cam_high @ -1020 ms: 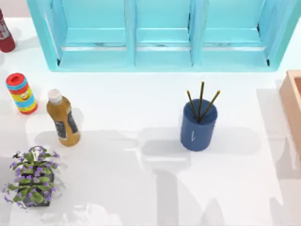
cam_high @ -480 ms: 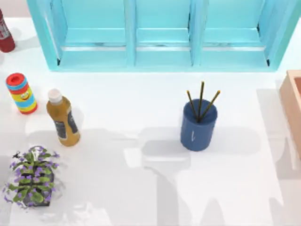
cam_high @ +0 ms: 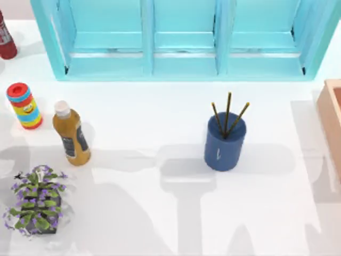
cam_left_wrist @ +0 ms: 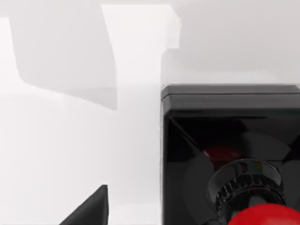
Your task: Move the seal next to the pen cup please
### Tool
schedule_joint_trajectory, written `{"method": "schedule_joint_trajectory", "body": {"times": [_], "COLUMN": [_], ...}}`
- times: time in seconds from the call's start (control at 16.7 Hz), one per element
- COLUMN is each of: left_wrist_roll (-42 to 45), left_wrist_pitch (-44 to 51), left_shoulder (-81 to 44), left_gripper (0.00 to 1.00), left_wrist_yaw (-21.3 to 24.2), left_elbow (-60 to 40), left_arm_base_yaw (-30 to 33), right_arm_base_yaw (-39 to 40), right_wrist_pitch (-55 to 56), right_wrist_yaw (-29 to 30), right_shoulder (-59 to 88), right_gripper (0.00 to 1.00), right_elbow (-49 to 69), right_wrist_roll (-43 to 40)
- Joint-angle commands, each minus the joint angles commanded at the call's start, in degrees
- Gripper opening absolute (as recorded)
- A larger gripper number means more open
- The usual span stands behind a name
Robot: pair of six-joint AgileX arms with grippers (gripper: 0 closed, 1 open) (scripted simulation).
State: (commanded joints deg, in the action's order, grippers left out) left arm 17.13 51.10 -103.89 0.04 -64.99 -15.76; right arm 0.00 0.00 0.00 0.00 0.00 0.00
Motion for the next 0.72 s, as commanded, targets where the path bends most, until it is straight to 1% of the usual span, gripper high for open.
{"method": "schedule_joint_trajectory", "body": {"times": [0.24, 0.72], "left_wrist_roll": [0.0, 0.0], "left_wrist_pitch": [-0.1, -0.1], "left_shoulder": [0.0, 0.0], "left_gripper": [1.0, 0.4], "left_wrist_yaw": [0.0, 0.0], "left_elbow": [0.1, 0.1], "left_arm_base_yaw": [0.0, 0.0], "right_arm_base_yaw": [0.0, 0.0], "right_wrist_pitch": [0.0, 0.0], "right_wrist_yaw": [0.0, 0.0], "right_shoulder": [0.0, 0.0], "right_gripper": [1.0, 1.0], "right_elbow": [0.0, 0.0], "right_wrist_roll": [0.0, 0.0]}}
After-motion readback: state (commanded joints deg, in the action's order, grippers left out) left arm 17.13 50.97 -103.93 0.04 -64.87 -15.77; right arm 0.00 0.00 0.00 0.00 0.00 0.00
